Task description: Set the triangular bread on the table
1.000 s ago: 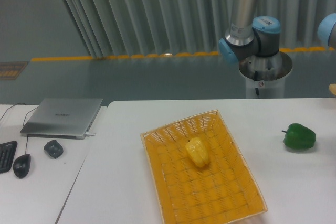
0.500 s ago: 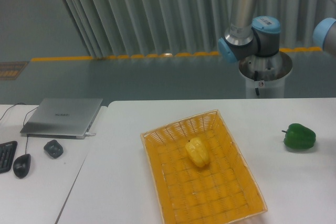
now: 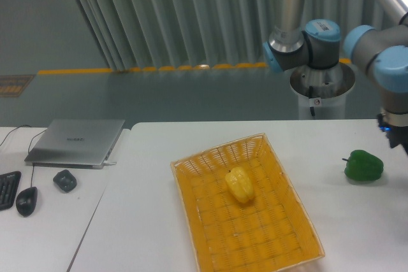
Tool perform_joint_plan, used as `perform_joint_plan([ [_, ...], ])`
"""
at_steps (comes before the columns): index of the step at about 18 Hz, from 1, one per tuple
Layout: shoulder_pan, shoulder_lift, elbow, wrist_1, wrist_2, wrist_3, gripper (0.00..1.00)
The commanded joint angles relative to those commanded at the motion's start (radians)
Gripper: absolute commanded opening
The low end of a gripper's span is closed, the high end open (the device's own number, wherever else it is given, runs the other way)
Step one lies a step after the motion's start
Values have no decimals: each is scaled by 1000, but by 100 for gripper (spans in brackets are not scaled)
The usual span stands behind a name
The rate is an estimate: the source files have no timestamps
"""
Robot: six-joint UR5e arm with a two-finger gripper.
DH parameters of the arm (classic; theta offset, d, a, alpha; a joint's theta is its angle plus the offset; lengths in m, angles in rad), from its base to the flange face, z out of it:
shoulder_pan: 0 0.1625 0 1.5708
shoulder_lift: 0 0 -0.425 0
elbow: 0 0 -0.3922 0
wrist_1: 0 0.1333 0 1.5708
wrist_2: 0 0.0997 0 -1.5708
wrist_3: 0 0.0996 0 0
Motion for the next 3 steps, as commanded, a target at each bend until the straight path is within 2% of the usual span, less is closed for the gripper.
perform_joint_plan([
  [3,-37,-3,0,2,0,-67,100],
])
